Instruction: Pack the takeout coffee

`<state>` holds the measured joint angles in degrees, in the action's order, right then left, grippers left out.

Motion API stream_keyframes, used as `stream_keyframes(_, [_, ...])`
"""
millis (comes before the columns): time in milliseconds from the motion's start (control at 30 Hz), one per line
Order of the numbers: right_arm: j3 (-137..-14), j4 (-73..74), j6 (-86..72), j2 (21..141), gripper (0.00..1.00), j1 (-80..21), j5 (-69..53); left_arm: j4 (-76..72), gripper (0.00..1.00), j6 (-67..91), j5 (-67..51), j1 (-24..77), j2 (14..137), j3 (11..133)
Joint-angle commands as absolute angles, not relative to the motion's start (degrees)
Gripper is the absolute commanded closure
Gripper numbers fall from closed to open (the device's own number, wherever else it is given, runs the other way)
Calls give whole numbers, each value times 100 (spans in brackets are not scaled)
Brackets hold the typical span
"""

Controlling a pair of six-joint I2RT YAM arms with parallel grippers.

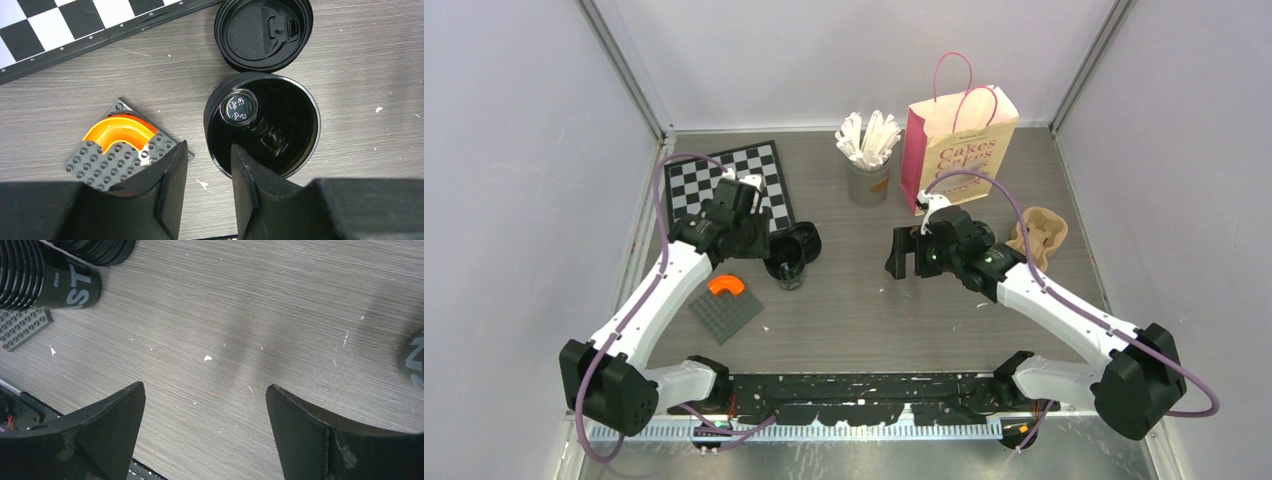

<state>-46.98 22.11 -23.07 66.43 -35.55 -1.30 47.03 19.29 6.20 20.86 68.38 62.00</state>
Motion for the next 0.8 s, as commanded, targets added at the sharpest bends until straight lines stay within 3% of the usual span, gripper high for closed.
stream_keyframes(0, [-4670,1901,-2265,6356,6,-3579,-243,4428,61,1938,419,2048,6882,6287])
stream_keyframes(167, [-4661,1948,-2254,6309,6,-3577,-201,4386,61,1952,380,2048,7008,6283])
stream_keyframes(767, [-4622,1925,-2197,6235,6,-3580,-97,4409,76,1855,371,2048,7255,6360])
